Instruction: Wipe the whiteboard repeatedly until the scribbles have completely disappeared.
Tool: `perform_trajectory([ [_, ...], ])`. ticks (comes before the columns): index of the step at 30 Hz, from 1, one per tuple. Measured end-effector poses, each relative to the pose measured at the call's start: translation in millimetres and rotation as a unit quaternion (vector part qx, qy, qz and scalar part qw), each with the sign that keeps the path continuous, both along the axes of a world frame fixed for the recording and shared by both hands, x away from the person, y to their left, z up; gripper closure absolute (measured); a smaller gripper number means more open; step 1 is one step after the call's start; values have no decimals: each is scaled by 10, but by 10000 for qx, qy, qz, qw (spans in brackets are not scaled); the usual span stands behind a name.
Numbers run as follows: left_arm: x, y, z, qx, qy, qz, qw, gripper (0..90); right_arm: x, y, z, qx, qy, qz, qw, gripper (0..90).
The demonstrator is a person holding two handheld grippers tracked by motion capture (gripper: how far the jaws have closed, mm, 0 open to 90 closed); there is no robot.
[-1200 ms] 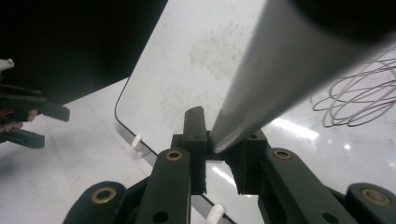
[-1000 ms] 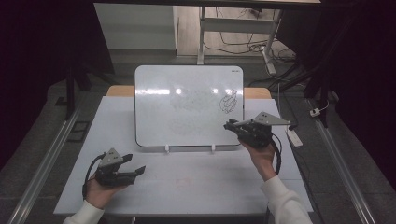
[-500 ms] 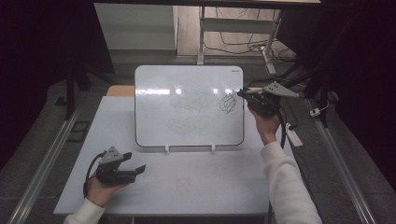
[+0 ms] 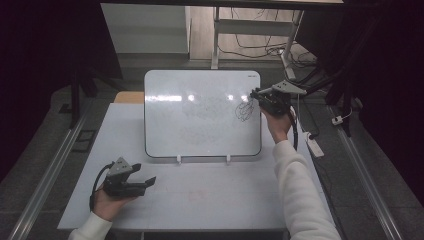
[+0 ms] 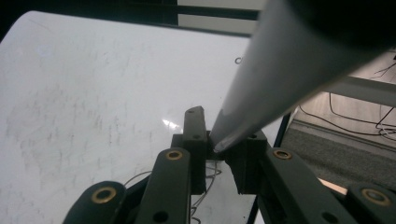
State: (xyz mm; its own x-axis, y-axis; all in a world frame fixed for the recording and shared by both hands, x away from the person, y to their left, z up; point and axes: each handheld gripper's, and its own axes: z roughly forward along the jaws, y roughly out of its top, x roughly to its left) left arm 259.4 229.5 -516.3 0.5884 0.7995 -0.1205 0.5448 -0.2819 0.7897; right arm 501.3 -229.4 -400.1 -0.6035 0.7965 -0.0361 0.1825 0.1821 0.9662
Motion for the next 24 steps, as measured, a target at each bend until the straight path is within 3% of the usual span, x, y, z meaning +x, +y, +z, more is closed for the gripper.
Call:
perform_trajectory([
  [3, 2, -1, -1, 5, 2, 6, 10000, 234, 11, 21, -40, 74, 58, 36, 9999, 776],
  [5, -1, -1, 2, 5, -7, 19, 10000, 234, -7, 65, -76, 116, 130, 190, 9997, 776],
  [7, -3, -1, 3, 0, -10, 25, 10000, 234, -34, 138, -104, -10, 179, 427, 9989, 776],
  [9, -6, -2, 4, 3, -14, 38, 10000, 234, -37, 158, -87, -206, 86, 407, 9989, 776],
  [12, -13, -7, 8, 1, -19, 39, 10000, 234, 19, 61, -39, 15, 27, 23, 10000, 776],
  [14, -18, -8, 11, -2, -34, 34, 10000, 234, 24, 38, -49, 239, 110, -1, 9997, 776],
  [15, -17, -6, 11, -4, -38, 34, 10000, 234, 4, 69, -73, 215, 169, 125, 9995, 777],
  [17, -11, -2, 10, -16, -31, 41, 10000, 235, -47, 164, -135, -66, 223, 535, 9983, 777],
  [19, -10, 0, 8, -17, -24, 41, 10000, 235, -61, 170, -125, -250, 178, 576, 9979, 777],
  [20, -11, -3, 7, -16, -21, 40, 10000, 234, -34, 136, -101, -179, 182, 505, 9984, 777],
  [22, -16, -8, 11, -8, -30, 39, 10000, 235, 29, 46, -39, -48, 90, 94, 9999, 777],
  [24, -19, -4, 15, -14, -46, 37, 10000, 235, 66, 1, -30, 234, 202, 49, 9995, 777],
])
